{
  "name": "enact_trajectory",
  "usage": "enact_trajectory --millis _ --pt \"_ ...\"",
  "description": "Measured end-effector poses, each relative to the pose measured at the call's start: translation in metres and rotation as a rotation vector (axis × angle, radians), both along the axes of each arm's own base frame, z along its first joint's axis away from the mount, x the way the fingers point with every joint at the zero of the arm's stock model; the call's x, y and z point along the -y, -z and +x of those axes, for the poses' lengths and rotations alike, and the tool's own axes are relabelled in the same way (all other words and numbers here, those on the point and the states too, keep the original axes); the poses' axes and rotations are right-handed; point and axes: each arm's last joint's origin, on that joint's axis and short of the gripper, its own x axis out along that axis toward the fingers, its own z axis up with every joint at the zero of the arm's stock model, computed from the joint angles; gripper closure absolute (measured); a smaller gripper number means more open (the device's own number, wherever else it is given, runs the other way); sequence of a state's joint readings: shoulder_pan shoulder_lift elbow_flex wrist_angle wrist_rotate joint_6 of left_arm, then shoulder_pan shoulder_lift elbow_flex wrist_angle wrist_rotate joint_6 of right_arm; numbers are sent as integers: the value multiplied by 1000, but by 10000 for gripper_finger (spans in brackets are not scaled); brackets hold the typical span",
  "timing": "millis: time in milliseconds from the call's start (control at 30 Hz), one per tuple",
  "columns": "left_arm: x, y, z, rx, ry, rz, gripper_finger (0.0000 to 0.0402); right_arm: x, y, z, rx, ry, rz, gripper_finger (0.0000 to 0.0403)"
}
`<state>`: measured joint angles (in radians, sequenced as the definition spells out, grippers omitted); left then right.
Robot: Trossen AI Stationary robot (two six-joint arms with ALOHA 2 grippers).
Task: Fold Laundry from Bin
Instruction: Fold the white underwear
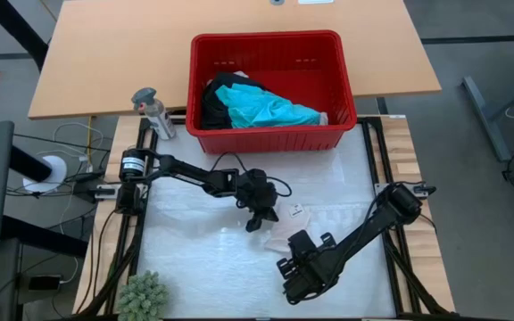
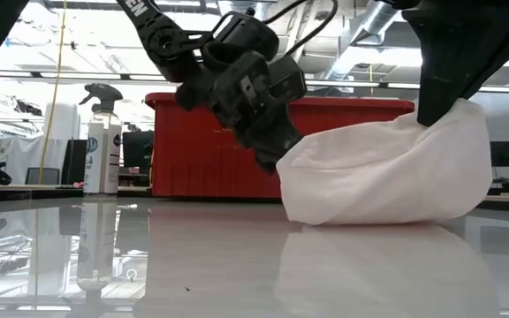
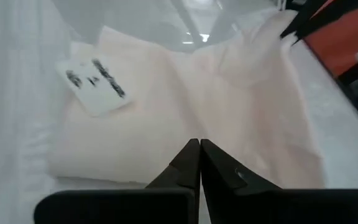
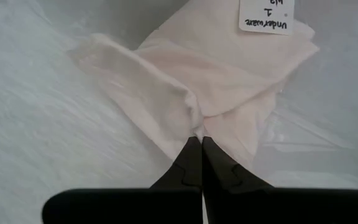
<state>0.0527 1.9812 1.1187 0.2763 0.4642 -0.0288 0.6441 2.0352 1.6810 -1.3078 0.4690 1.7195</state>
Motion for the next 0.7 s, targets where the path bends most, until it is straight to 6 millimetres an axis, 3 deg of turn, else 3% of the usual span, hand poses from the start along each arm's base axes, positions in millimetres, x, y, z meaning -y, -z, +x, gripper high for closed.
enact_trajectory --millis 267,533,700 --pt "18 -3 8 123 -26 100 401 -1 -2 -1 -5 1 20 385" --pt "20 41 13 51 -63 108 401 1 -2 1 -5 7 25 385" --pt "19 44 14 57 -87 89 401 1 -4 1 9 18 39 385"
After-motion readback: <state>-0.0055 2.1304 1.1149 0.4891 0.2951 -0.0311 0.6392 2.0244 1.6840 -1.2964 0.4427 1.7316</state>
